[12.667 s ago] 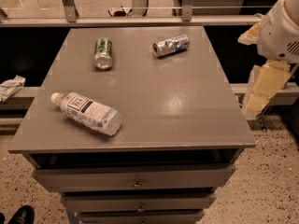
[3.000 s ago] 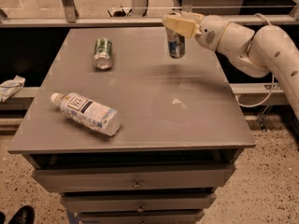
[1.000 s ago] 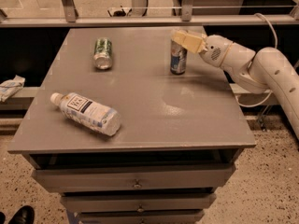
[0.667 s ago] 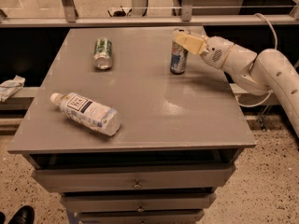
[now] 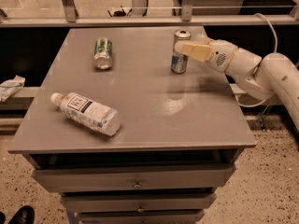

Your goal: Place redbull can upright

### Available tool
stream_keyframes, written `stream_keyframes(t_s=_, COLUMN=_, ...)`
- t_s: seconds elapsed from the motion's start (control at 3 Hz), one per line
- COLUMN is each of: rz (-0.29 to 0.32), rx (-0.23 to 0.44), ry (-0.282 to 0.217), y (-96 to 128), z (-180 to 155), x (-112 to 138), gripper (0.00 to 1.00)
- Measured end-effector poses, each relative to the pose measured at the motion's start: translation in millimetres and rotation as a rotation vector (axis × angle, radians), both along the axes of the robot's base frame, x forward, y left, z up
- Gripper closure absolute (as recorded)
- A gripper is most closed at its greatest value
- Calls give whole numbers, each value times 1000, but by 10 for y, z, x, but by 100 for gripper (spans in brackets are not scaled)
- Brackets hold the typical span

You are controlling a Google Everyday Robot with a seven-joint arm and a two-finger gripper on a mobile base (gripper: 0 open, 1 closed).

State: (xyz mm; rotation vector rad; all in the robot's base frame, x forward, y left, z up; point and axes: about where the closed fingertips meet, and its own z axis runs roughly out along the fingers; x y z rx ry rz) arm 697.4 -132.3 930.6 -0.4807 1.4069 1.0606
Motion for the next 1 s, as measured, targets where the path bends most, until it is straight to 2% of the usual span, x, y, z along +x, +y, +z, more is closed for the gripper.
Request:
stream_keyframes(t_s=0.67, rz=51, rx=-316, ry=-47, y=-335, z=324, x=-448, gripper=0)
stream_keyframes(t_s=1.0, rz=68, rx=-334, ry=-48, y=-328, z=318, x=-494, gripper=0)
